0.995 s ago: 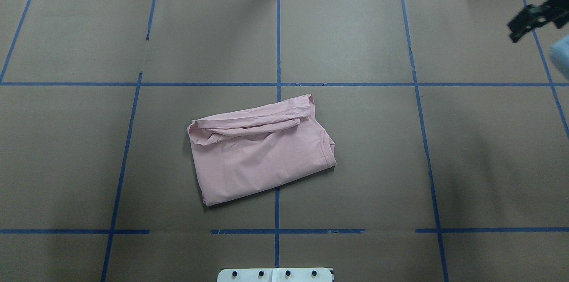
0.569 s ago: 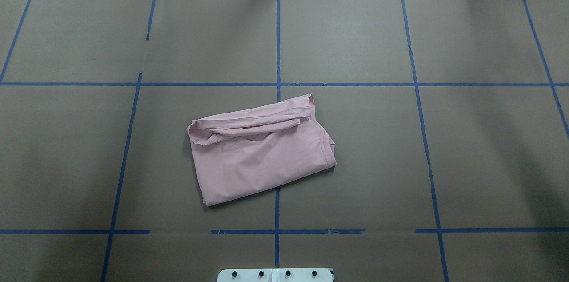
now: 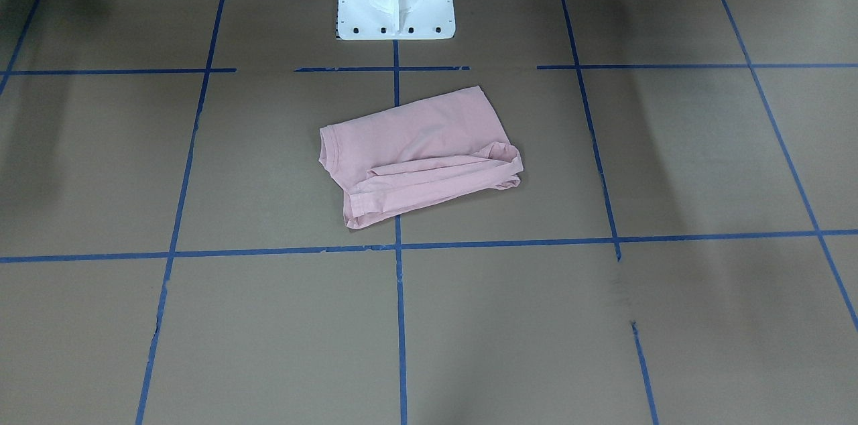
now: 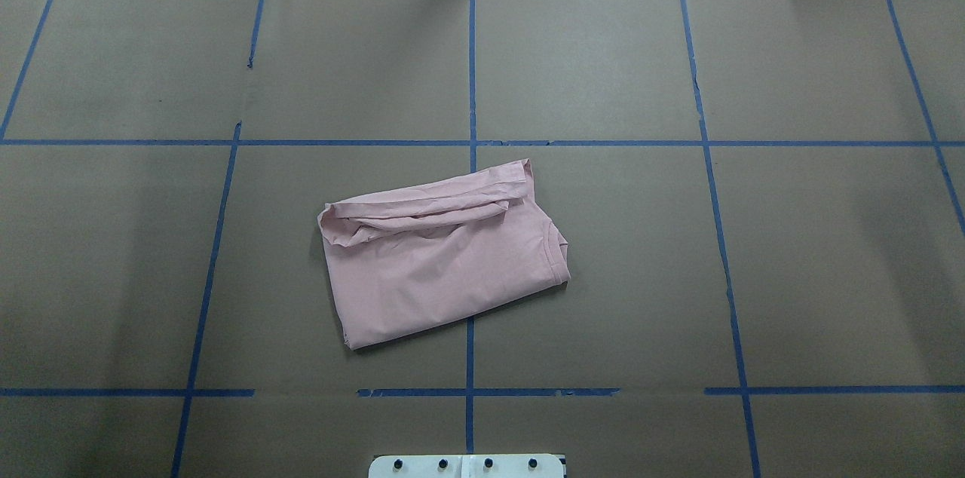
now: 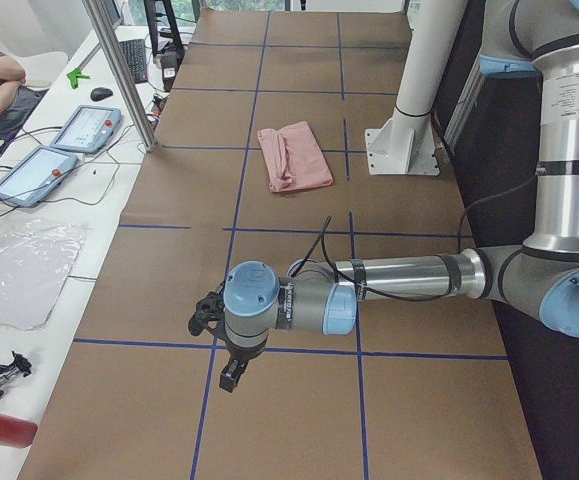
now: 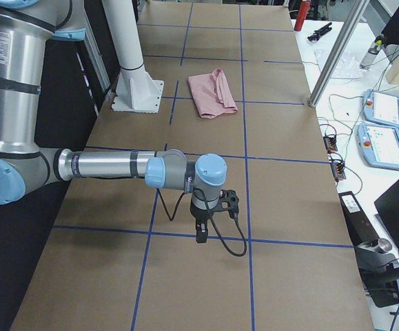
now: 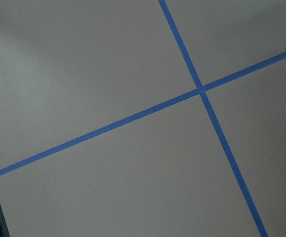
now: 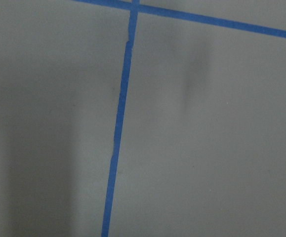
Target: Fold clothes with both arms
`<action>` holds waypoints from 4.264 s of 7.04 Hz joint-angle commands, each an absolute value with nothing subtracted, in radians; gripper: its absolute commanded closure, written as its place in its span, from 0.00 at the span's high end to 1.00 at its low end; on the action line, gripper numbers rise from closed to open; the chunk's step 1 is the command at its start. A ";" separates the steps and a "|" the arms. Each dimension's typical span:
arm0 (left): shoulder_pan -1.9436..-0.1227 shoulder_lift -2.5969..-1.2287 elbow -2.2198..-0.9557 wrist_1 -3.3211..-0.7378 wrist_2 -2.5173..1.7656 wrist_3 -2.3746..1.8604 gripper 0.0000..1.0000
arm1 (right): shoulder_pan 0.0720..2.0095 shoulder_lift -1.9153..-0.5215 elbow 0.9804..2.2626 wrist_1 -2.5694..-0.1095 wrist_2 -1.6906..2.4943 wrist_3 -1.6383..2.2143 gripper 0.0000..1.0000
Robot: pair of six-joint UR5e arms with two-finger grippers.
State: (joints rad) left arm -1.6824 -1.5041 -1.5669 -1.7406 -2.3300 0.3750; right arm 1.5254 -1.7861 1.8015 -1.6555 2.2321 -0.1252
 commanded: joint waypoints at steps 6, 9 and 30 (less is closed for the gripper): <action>-1.677 -1.526 -1.639 -1.590 -2.384 0.252 1.00 | 1.637 -1.802 1.773 -1.634 2.289 -0.219 1.00; -1.651 -1.568 -1.663 -1.509 -2.324 0.245 1.00 | 1.637 -1.804 1.770 -1.632 2.290 -0.219 1.00; -1.626 -1.560 -1.660 -1.511 -2.322 0.259 1.00 | 1.635 -1.798 1.767 -1.624 2.279 -0.236 1.00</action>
